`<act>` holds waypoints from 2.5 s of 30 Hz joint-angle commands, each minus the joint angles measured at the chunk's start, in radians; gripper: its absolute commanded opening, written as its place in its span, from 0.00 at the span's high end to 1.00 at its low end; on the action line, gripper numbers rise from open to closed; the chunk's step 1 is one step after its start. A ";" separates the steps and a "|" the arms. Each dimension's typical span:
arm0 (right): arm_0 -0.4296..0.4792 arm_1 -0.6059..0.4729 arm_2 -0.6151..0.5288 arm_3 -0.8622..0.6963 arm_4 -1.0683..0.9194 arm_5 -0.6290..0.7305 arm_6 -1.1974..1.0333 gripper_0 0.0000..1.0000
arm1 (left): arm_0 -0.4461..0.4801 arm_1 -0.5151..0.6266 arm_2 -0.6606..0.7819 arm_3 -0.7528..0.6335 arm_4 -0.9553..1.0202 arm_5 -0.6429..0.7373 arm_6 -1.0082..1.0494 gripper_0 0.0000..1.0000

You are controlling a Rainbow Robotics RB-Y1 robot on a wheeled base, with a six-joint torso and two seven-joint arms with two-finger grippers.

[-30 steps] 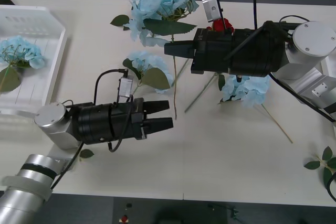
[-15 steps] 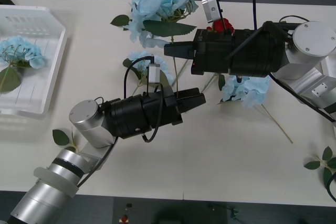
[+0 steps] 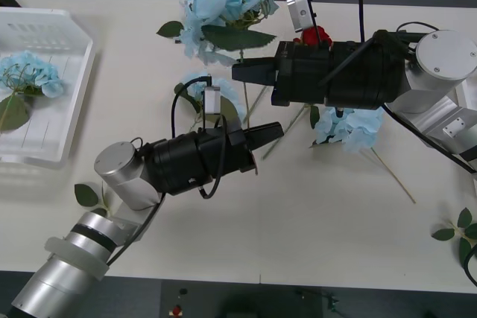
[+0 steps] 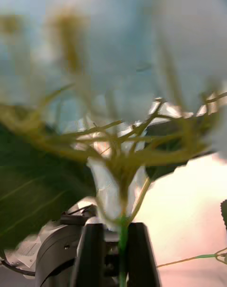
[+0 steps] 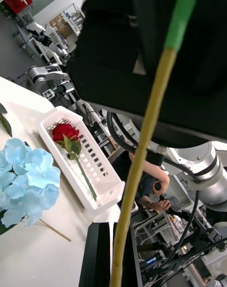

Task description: Put the red flowers into the right box and the blue flowers into the left box

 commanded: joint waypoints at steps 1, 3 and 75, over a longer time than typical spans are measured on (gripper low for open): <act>-0.025 -0.006 -0.008 -0.015 -0.008 0.007 -0.033 0.00 | 0.022 0.053 0.071 -0.037 0.012 0.028 -0.030 1.00; -0.025 -0.006 -0.008 -0.015 -0.008 0.005 -0.036 0.00 | 0.033 0.087 0.106 -0.037 0.028 0.065 -0.030 1.00; 0.060 -0.279 0.223 0.287 0.787 -0.157 -0.430 1.00 | -0.237 0.234 0.178 -0.324 -1.728 0.328 1.042 0.00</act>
